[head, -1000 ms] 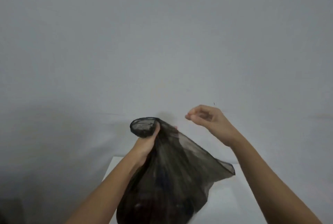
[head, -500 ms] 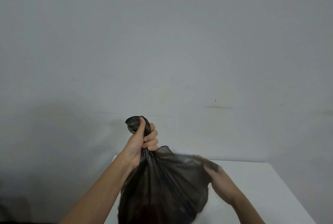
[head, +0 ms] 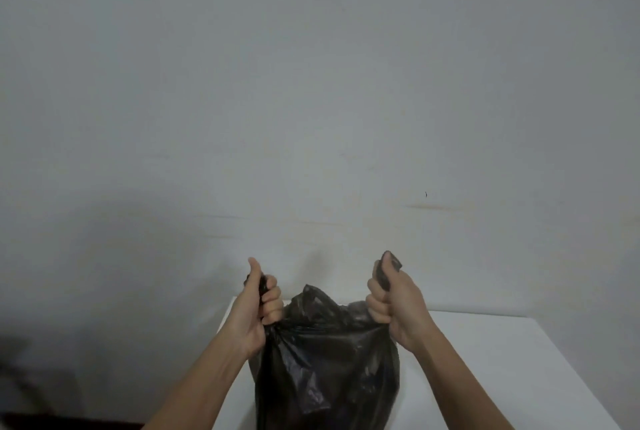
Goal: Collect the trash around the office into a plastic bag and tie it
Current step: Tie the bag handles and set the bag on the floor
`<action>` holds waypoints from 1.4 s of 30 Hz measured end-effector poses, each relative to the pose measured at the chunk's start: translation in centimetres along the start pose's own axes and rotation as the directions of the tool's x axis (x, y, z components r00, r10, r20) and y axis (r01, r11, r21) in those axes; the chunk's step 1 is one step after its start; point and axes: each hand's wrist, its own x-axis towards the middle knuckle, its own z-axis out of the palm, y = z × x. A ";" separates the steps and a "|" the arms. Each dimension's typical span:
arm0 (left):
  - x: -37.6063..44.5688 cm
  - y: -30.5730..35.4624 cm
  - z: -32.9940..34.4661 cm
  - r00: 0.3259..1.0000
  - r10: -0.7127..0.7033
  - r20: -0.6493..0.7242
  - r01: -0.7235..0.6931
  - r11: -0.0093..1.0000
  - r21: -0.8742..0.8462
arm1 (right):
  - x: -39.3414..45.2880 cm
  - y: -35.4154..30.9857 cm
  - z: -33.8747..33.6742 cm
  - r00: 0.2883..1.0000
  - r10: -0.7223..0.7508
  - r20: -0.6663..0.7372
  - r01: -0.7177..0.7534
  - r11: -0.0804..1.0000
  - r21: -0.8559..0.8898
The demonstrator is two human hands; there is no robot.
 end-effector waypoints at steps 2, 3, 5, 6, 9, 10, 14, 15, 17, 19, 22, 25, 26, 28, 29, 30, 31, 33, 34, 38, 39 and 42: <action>-0.7 0.4 1.1 0.998 0.026 0.065 -0.027 1.000 0.006 | -0.2 -0.1 0.0 1.000 0.004 0.002 -0.004 0.973 -0.230; -1.0 0.5 1.6 0.993 0.028 0.111 -0.027 1.000 -0.008 | -0.4 -0.2 0.1 1.000 0.011 0.016 -0.005 0.948 -0.319; -1.4 0.3 2.3 0.977 0.013 0.214 -0.001 0.998 -0.058 | -0.9 -0.3 0.4 0.997 0.043 0.056 -0.012 0.887 -0.462; -1.4 0.0 2.6 0.966 -0.006 0.259 0.022 0.998 -0.058 | -1.1 -0.2 0.5 0.996 0.060 0.065 -0.019 0.863 -0.504; -1.5 -1.2 4.2 0.960 -0.074 0.270 0.033 0.988 0.154 | -1.7 0.2 0.8 0.994 0.071 0.084 -0.011 0.825 -0.565; -1.8 -1.8 4.9 0.963 -0.085 0.255 0.016 0.965 0.260 | -1.9 0.3 0.7 0.993 0.069 0.098 0.001 0.814 -0.580; -2.3 -3.6 7.1 0.969 -0.057 0.239 -0.099 0.799 0.594 | -2.4 0.6 0.8 0.987 0.098 0.130 0.006 0.775 -0.632; -2.4 -3.8 7.5 0.967 -0.055 0.248 -0.118 0.767 0.631 | -2.5 0.7 0.8 0.986 0.097 0.132 0.012 0.763 -0.647; -2.3 -3.9 7.8 0.966 -0.040 0.255 -0.144 0.735 0.662 | -2.6 0.9 0.6 0.986 0.066 0.151 0.053 0.740 -0.671; -2.1 -3.9 7.9 0.971 0.002 0.239 -0.161 0.742 0.651 | -2.8 1.1 0.0 0.983 0.021 0.180 0.096 0.783 -0.615; -1.9 -4.0 7.8 0.981 0.043 0.188 -0.154 0.764 0.626 | -3.6 1.5 -0.9 0.963 -0.152 0.224 0.244 0.846 -0.475; -1.8 -4.0 7.7 0.985 0.029 0.169 -0.128 0.782 0.610 | -4.6 2.3 -1.1 0.894 -0.360 0.265 0.447 0.698 -0.559; -1.8 -4.1 7.6 0.986 0.023 0.168 -0.122 0.782 0.611 | -4.6 2.7 -1.0 0.866 -0.414 0.280 0.493 0.617 -0.613; -1.8 -4.3 7.6 0.984 0.020 0.177 -0.126 0.783 0.609 | -4.1 3.3 -0.6 0.826 -0.505 0.252 0.525 0.522 -0.673; -1.8 -4.5 7.4 0.981 0.025 0.194 -0.139 0.785 0.604 | -3.8 3.5 -0.5 0.821 -0.532 0.206 0.509 0.521 -0.685; -1.9 -4.7 7.2 0.975 0.033 0.221 -0.163 0.780 0.604 | -3.6 3.5 -0.4 0.836 -0.531 0.142 0.470 0.556 -0.686; -2.0 -4.8 6.9 0.964 0.051 0.262 -0.207 0.762 0.614 | -3.4 3.4 -0.3 0.856 -0.511 0.083 0.433 0.619 -0.655; -2.4 -5.2 6.2 0.913 0.132 0.386 -0.375 0.641 0.670 | -3.1 3.4 -0.5 0.888 -0.459 -0.033 0.344 0.710 -0.614; -2.7 -5.4 5.8 0.863 0.197 0.465 -0.494 0.524 0.694 | -2.8 3.4 -0.7 0.894 -0.442 -0.076 0.296 0.709 -0.640; -3.3 -5.5 5.3 0.638 0.267 0.722 -0.743 -0.033 0.668 | -1.8 3.3 -1.3 0.940 -0.310 -0.139 0.121 0.689 -0.714; -3.4 -5.4 5.2 0.630 0.247 0.737 -0.737 -0.110 0.667 | -1.8 3.1 -1.3 0.950 -0.275 -0.146 0.102 0.718 -0.688; -3.0 -5.4 5.1 0.682 0.213 0.700 -0.671 -0.198 0.714 | -2.1 2.2 -1.4 0.967 -0.211 -0.145 0.115 0.863 -0.491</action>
